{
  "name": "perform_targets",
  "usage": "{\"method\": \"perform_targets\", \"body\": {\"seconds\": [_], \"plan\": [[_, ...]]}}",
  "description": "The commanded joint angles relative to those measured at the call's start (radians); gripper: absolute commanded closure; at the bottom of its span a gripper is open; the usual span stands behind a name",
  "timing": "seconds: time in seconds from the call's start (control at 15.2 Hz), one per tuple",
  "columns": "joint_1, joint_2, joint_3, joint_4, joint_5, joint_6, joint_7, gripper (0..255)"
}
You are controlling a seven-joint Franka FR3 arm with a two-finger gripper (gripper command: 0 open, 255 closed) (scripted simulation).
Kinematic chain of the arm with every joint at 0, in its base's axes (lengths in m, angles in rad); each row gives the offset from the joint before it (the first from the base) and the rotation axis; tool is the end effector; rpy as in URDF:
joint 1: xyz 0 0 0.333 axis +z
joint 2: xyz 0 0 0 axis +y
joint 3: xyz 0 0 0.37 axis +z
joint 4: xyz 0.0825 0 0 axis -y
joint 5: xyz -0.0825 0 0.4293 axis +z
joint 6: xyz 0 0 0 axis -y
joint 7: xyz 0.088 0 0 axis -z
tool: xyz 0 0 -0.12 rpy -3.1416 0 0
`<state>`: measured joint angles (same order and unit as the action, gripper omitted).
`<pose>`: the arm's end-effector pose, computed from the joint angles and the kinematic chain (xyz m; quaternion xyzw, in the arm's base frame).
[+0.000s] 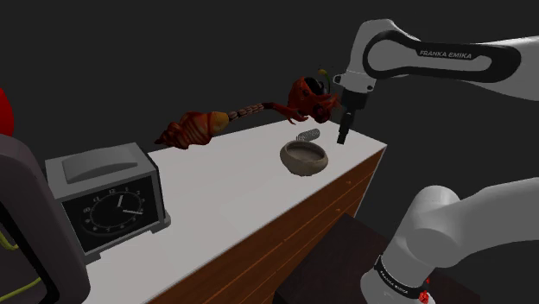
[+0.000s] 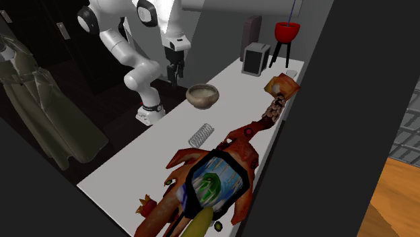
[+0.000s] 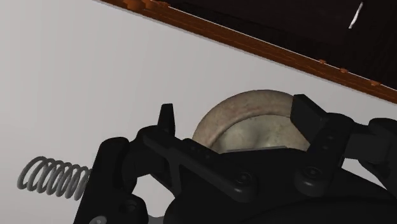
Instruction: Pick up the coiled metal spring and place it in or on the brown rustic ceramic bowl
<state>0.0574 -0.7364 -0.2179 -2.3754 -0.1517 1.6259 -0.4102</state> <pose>0.3285 -0.0898 0.5865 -0.9874 -0.1578 0.0124 0.0003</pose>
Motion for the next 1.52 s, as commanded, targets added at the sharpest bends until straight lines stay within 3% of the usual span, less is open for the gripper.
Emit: {"method": "perform_targets", "body": {"seconds": [0.0, 0.33, 0.66, 0.92, 1.19, 1.45], "plan": [[0.016, 0.027, -0.064, -0.006, -0.040, 0.059, -0.132, 0], [0.073, 0.130, -0.218, 0.030, -0.095, 0.191, -0.435, 0], [0.166, 0.282, -0.377, 0.116, -0.080, 0.317, -0.747, 0], [0.258, 0.435, -0.506, 0.216, 0.005, 0.398, -1.021, 0], [0.342, 0.628, -0.624, 0.340, 0.176, 0.445, -1.332, 0], [0.343, 0.678, -0.633, 0.334, 0.226, 0.484, -1.389, 0]]}}
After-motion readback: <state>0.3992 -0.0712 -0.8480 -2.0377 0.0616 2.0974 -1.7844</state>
